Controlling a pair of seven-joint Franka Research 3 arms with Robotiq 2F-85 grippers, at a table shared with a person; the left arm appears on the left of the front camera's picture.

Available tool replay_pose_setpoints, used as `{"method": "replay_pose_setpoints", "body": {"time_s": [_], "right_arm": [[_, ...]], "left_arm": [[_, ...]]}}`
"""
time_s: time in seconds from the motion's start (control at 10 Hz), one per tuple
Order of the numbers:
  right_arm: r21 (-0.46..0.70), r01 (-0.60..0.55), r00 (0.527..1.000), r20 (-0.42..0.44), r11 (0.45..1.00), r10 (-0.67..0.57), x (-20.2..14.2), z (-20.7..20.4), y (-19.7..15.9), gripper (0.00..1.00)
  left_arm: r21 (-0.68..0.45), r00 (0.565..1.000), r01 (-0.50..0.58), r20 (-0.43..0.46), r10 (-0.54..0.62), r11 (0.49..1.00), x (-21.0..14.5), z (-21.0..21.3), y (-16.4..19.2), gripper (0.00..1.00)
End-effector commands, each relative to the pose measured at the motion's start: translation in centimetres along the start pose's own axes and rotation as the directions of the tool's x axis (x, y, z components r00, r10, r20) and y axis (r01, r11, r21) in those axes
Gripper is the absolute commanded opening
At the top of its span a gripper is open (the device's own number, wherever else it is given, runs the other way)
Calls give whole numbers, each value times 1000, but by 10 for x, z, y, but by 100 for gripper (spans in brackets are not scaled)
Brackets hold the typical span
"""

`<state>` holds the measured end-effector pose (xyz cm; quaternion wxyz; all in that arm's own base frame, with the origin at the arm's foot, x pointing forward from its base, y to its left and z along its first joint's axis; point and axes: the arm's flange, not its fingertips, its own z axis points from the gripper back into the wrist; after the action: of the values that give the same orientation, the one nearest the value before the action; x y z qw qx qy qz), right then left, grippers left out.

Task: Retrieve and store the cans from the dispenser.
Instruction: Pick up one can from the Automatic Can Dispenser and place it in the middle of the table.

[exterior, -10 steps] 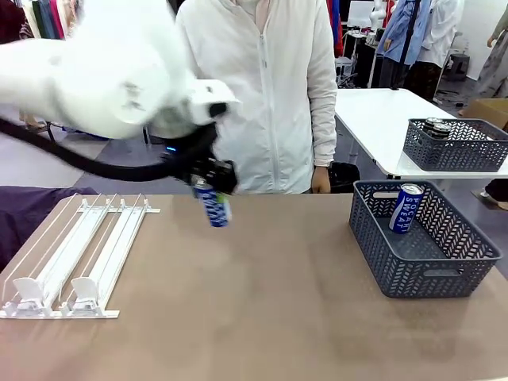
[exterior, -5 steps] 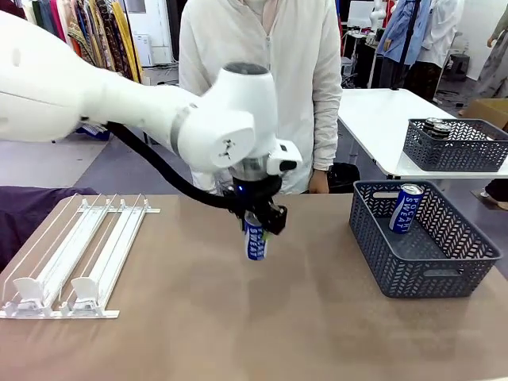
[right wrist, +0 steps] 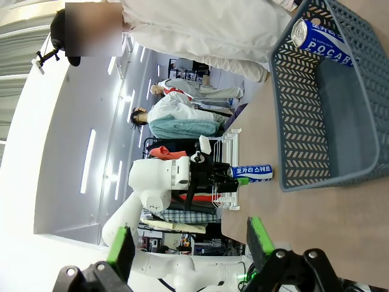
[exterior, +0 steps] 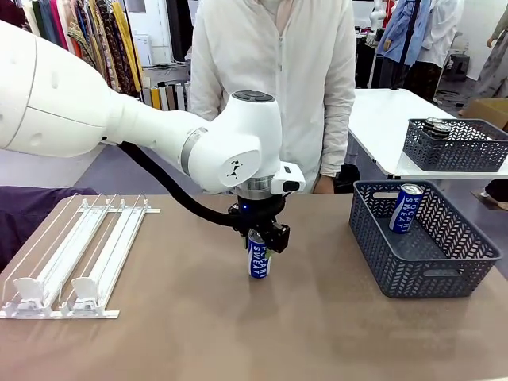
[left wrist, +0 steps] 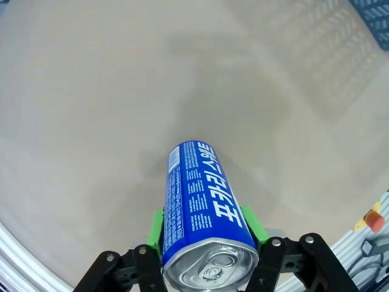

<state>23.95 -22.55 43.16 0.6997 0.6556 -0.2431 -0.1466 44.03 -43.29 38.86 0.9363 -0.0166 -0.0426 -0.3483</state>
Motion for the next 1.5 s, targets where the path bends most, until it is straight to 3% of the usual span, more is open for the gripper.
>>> {"method": "replay_pose_setpoints", "body": {"time_s": [0.0, 0.1, 0.2, 0.5, 0.8, 1.1, 1.2, 1.4], "right_arm": [[13, -23, 1000, 4, 1000, 23, 2, 0, 2, 100], [13, -23, 1000, 4, 1000, 23, 2, 0, 2, 100], [13, -23, 1000, 4, 1000, 23, 2, 0, 2, 100], [13, -23, 1000, 4, 1000, 23, 2, 0, 2, 100], [13, -23, 1000, 4, 1000, 23, 2, 0, 2, 100], [13, -23, 1000, 4, 1000, 23, 2, 0, 2, 100], [13, -23, 1000, 4, 1000, 23, 2, 0, 2, 100], [13, -23, 1000, 4, 1000, 23, 2, 0, 2, 100]], "left_arm": [[-31, 1000, 7, 0, -7, 1000, -5, 4, 6, 0], [-33, 1000, 1, 3, -1, 999, -5, 4, 8, 39], [-32, 1000, -2, 12, 2, 1000, -6, 6, 9, 98], [-41, 999, -14, 35, 16, 999, -10, 15, 13, 100], [-81, 986, -35, 161, 48, 996, -37, 80, 25, 100], [-223, 919, -1, 384, 88, 975, -130, 194, 74, 100], [-278, 900, 28, 425, 97, 960, -169, 220, 100, 100], [-377, 862, -72, 442, 248, 923, -254, 256, 168, 100]]}}
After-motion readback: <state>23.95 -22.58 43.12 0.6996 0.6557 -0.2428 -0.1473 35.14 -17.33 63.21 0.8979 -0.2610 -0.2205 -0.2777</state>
